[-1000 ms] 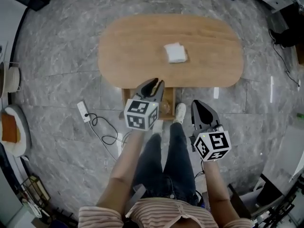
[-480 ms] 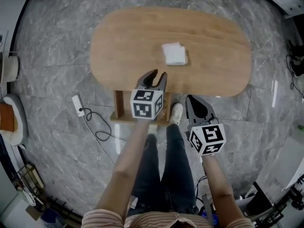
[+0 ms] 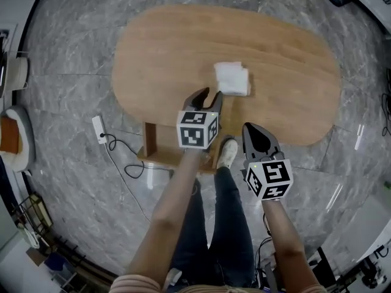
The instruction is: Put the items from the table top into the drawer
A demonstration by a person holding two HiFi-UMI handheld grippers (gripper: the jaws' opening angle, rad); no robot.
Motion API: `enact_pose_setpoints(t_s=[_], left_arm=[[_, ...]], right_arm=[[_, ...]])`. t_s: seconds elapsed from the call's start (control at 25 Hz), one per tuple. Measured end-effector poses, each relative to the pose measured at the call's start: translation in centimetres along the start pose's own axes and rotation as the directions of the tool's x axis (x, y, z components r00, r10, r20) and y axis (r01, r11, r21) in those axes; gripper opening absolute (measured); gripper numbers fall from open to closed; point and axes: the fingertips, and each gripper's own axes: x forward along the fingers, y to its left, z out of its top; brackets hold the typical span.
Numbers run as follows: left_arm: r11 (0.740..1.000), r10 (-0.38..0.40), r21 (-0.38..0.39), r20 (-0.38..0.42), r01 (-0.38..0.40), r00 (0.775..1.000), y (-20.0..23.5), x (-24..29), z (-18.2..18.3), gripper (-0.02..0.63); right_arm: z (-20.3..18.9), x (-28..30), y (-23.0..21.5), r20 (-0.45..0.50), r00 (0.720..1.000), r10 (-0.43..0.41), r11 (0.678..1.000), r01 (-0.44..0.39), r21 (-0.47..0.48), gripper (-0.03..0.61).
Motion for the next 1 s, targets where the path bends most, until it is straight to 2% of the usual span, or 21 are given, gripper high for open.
enact_pose_setpoints(t_s=[0.28,0.56,1.0], left_arm=[[0.999,0.021,-0.044,-0.037,-0.023,0.999,0.4,3.6,-0.9,0.133],[0.997,0.063,-0.038,-0.058,-0.065,0.996,0.9,5.6,-0.9,0.132],[0.995,0.081,-0.046,-0.036,-0.083,0.996,0.9,5.4,-0.9,0.043]], right_arm=[[-0.4,2.3,-2.2,-0.035,0.999,0.020,1.000,-0.020,0.008,0.000],[-0.6,3.4,-4.1,-0.052,0.998,0.026,1.000,-0.025,0.015,0.000],[-1.6,3.4,-4.3,-0.079,0.996,0.037,0.999,-0.036,0.019,0.000]])
